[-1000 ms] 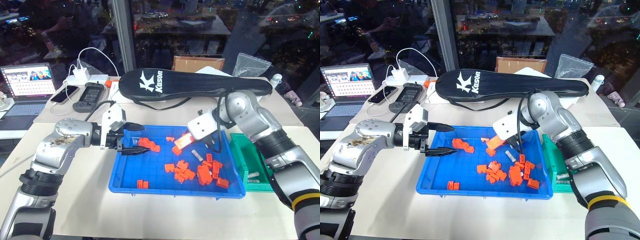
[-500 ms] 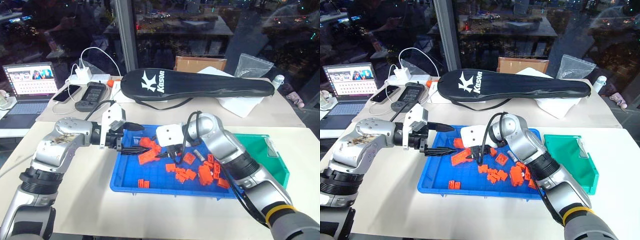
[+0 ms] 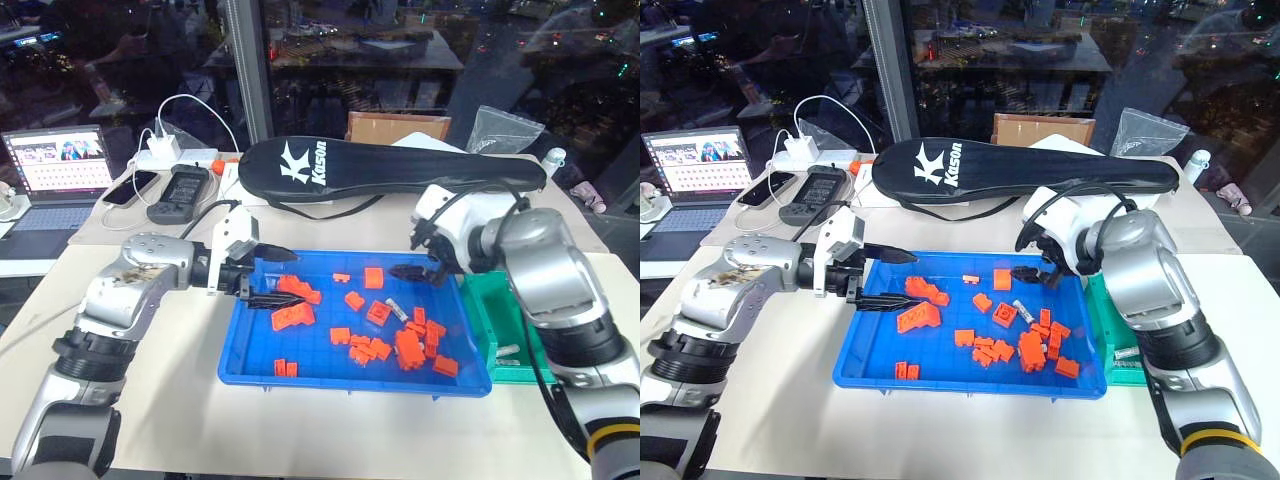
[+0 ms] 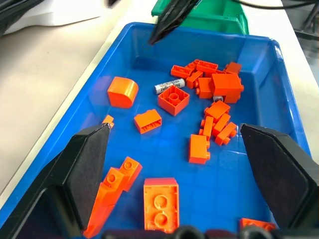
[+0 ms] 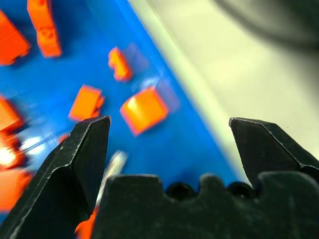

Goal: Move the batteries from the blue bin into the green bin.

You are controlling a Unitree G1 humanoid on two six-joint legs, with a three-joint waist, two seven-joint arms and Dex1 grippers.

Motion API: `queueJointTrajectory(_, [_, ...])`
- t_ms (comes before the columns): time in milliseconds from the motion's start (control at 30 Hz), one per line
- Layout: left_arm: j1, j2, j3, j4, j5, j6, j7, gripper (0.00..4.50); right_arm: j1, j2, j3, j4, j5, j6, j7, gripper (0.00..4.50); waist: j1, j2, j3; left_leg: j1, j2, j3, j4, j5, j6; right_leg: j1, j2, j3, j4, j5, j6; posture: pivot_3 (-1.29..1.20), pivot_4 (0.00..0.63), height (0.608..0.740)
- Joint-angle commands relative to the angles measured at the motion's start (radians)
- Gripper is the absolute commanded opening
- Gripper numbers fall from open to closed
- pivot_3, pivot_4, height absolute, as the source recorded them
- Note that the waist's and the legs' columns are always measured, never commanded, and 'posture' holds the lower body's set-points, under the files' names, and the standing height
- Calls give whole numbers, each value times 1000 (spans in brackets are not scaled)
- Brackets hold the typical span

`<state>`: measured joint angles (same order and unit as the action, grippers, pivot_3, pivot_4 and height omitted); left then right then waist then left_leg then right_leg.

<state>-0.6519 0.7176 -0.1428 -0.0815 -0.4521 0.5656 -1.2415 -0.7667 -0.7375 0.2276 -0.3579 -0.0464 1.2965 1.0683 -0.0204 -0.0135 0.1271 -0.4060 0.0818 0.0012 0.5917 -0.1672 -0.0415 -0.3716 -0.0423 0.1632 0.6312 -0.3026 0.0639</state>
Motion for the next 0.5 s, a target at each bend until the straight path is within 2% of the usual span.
queueJointTrajectory(33, [-34,-6,0,14,11,-33,-19,4500,35,-11,28,-82,46,108,-69,4426,0,0,0,0,0,0,0,0,0,0,0,0,0,0,0,0,150,731])
queueJointTrajectory(233, [-46,-9,-2,32,21,-43,-33,4500,110,-6,96,-103,92,99,-167,4426,0,0,0,-1,0,0,0,0,0,0,0,0,0,-2,3,0,150,731])
queueJointTrajectory(467, [-35,-3,7,16,20,-34,-28,4500,151,-12,164,-38,111,-28,-226,4426,1,0,0,-1,0,0,1,0,0,0,0,0,-1,-2,4,0,150,731])
queueJointTrajectory(500, [-34,-4,8,14,19,-33,-27,4500,150,-15,178,-23,102,-53,-235,3921,1,0,0,-1,0,0,1,0,0,0,0,0,-1,-2,4,0,150,731])
